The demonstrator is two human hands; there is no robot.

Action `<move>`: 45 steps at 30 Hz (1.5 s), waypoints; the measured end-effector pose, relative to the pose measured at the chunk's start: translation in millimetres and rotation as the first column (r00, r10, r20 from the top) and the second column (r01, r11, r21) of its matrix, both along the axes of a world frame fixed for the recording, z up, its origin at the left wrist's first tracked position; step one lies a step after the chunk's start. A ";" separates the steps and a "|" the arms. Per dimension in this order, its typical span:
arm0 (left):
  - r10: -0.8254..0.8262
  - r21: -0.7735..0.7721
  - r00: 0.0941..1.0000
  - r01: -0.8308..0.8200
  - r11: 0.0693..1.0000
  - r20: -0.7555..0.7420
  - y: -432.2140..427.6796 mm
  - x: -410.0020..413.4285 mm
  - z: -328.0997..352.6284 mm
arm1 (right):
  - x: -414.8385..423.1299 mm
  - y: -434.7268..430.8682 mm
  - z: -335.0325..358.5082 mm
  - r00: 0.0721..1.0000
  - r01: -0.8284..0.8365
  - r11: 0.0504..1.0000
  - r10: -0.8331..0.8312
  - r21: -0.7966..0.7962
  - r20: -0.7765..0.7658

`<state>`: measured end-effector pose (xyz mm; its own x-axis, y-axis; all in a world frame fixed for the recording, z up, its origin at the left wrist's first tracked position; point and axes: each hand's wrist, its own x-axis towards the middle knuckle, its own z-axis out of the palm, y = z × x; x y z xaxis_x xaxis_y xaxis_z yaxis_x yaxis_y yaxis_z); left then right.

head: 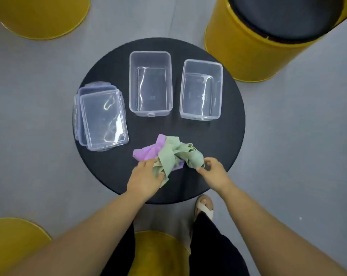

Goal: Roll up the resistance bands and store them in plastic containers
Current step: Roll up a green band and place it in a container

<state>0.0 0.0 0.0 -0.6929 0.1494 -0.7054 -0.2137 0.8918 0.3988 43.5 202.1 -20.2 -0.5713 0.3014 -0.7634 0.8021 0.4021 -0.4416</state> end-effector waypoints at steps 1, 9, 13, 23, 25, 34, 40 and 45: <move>-0.017 0.007 0.999 0.017 1.000 -0.044 1.7 -0.2 -10.2 | -3.1 0.0 -11.4 0.999 -0.023 0.999 0.024 0.037 -0.028; -0.013 0.085 0.973 0.034 0.996 -0.231 8.2 6.8 -91.4 | 1.4 -5.3 -90.6 0.989 0.014 0.998 -0.005 0.055 -0.150; 0.073 0.169 0.955 -0.025 0.985 -0.287 4.8 14.7 -111.4 | 17.8 -7.0 -113.4 0.954 0.072 0.996 -0.053 0.054 -0.296; 0.421 0.491 0.837 -0.218 0.843 -0.351 -30.7 18.2 -80.1 | 60.4 5.7 -84.2 0.678 0.469 0.845 -0.532 -0.258 -0.508; 0.451 0.525 0.815 -0.221 0.822 -0.363 -33.7 22.9 -77.8 | 65.2 8.7 -78.4 0.648 0.480 0.820 -0.570 -0.311 -0.504; 0.385 0.487 0.891 -0.232 0.842 -0.241 -15.8 24.5 -99.2 | 50.9 4.6 -86.7 0.780 0.445 0.872 -0.489 -0.203 -0.390; 0.337 0.446 0.904 -0.196 0.873 -0.263 -5.6 20.4 -101.0 | 36.6 -9.9 -93.2 0.871 0.348 0.901 -0.208 0.260 -0.445; 0.533 0.574 0.845 -0.420 0.703 -0.034 -8.9 9.3 -91.2 | 34.7 -18.2 -88.7 0.811 0.327 0.860 -0.043 0.392 -0.584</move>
<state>9.3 -8.9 -91.2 -0.8813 0.0677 -0.4678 -0.4239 0.3246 0.8456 78.1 183.9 -108.9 -0.7349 0.6720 -0.0913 0.5679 0.5363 -0.6244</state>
